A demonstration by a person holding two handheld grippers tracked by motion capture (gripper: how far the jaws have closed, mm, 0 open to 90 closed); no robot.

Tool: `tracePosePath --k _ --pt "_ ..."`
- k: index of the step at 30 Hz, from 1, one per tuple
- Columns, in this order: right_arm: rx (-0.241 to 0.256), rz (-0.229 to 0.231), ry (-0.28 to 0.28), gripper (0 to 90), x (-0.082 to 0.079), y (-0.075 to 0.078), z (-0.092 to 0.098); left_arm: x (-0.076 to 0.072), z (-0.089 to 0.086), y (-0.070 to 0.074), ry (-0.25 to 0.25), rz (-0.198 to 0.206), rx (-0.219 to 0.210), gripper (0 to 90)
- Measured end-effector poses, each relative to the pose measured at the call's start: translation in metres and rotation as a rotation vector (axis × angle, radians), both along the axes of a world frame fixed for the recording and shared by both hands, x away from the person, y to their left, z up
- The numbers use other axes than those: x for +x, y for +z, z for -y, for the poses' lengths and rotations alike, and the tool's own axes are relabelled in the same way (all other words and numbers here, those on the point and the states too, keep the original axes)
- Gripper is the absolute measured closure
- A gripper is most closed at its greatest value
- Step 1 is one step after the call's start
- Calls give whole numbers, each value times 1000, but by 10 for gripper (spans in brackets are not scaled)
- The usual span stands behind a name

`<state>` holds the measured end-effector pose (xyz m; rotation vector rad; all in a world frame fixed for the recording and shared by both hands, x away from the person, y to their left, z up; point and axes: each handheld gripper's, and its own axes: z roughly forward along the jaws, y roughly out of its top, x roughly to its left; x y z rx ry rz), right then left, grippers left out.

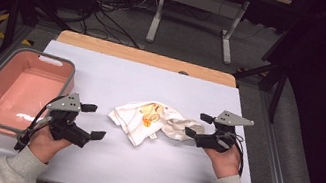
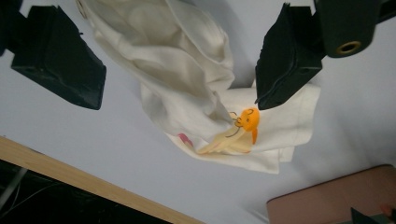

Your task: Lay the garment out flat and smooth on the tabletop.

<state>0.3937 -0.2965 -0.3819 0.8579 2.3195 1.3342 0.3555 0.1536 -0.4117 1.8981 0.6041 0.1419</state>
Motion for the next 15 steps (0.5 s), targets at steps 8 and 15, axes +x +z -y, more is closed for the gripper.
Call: tracePosePath --k 8,15 --pt "-13 -6 35 216 11 -2 -25 0 1 -1 -4 -3 6 25" --pt "-69 -12 40 329 23 -10 -43 0 1 -1 -12 -3 1 34"
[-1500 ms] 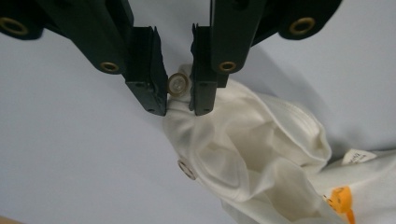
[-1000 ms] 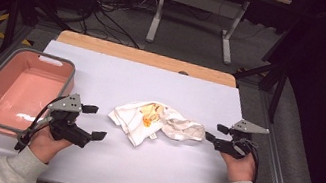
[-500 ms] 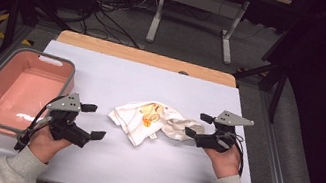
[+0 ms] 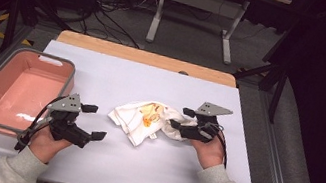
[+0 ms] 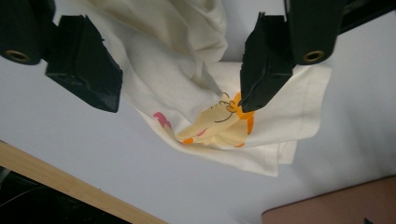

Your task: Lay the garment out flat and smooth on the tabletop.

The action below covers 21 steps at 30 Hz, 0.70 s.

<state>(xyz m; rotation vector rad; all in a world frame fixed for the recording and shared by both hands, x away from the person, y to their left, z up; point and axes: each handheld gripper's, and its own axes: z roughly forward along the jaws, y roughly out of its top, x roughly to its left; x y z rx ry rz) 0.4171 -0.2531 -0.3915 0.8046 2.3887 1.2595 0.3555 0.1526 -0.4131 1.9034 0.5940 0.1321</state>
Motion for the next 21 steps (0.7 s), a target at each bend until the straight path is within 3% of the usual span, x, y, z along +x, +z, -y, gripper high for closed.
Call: tracePosePath --k 5,9,10,11,13,21 --pt "-55 19 8 474 8 -3 -9 0 0 0 -2 -3 -3 39" --pt "-84 30 19 656 11 -3 -13 0 0 0 -5 -3 -5 42" --pt "-84 30 19 656 11 -3 -13 0 0 0 -5 -3 -5 43" --pt "-100 34 28 762 11 -3 -16 0 0 -1 -7 -5 -6 45" --pt "-113 31 29 833 10 -2 -18 0 0 -1 -8 -2 -6 47" --pt "-96 13 21 872 9 4 -19 0 1 -1 -9 -6 -8 49"
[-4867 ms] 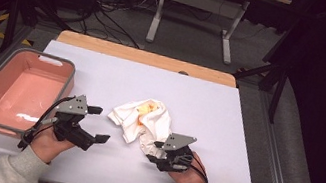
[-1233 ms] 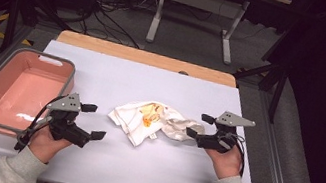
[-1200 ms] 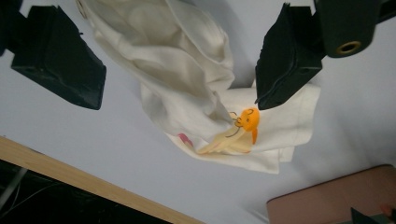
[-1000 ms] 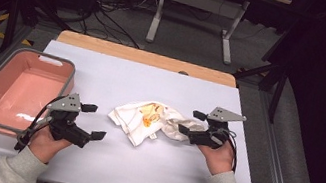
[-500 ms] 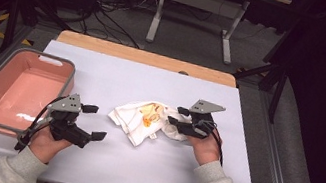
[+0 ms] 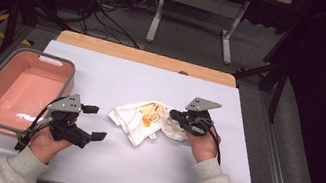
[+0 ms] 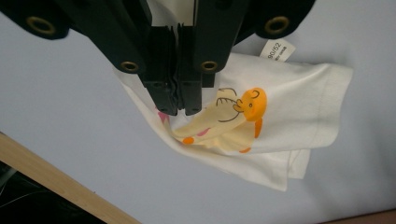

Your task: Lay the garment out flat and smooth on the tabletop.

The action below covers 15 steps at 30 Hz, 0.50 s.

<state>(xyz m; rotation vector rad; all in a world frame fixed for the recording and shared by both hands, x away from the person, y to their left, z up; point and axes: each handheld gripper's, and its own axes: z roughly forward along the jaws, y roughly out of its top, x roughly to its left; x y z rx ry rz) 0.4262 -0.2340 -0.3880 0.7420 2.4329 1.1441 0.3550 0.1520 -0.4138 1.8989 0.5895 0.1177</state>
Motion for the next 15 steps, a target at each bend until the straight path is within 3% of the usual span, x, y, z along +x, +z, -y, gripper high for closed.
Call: tracePosePath --k 8,15 --pt "43 60 26 872 -15 20 1 0 0 0 2 -1 2 48" --pt "61 73 92 871 -48 35 0 0 -1 0 8 4 0 48"
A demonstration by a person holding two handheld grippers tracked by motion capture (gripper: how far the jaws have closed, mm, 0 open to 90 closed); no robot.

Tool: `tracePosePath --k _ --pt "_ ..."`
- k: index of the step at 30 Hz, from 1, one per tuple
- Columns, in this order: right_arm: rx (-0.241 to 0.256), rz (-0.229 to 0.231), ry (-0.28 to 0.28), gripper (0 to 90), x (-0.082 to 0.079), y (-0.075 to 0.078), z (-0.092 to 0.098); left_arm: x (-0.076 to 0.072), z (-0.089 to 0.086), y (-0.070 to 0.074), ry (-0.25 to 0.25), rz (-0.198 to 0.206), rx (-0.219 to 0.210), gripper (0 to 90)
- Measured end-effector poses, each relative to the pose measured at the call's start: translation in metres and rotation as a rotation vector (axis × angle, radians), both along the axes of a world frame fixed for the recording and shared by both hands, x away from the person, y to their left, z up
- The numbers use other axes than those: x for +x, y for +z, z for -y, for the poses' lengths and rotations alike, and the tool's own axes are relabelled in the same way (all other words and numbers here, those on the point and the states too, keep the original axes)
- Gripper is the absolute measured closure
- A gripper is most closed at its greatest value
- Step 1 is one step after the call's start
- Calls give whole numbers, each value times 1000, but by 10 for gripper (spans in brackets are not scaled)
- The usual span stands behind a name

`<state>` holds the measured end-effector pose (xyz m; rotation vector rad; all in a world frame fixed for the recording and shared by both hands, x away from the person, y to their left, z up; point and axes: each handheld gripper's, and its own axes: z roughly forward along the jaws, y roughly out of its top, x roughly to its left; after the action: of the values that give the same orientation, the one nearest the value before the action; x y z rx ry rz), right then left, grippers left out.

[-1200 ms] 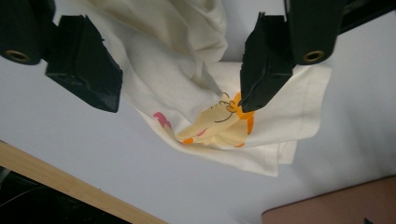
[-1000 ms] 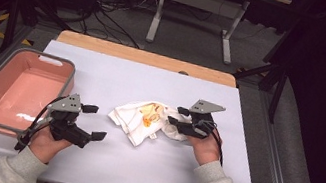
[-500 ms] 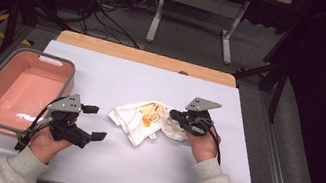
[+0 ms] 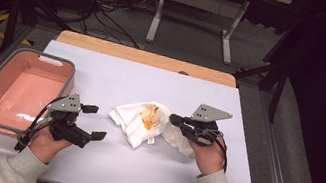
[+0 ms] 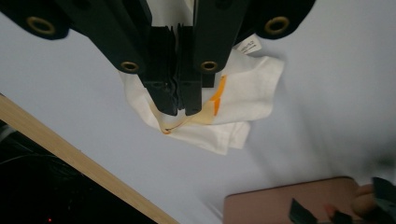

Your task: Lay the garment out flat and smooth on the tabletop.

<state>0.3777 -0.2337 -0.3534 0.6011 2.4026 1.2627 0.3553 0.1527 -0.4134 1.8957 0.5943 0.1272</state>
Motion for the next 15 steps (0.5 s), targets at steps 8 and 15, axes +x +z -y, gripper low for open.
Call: tracePosePath --k 8,15 --pt "7 -27 107 867 -42 -4 -7 -1 0 1 6 2 -11 48" --pt "-9 -90 186 862 -72 -26 -16 1 -2 4 11 11 -27 48"
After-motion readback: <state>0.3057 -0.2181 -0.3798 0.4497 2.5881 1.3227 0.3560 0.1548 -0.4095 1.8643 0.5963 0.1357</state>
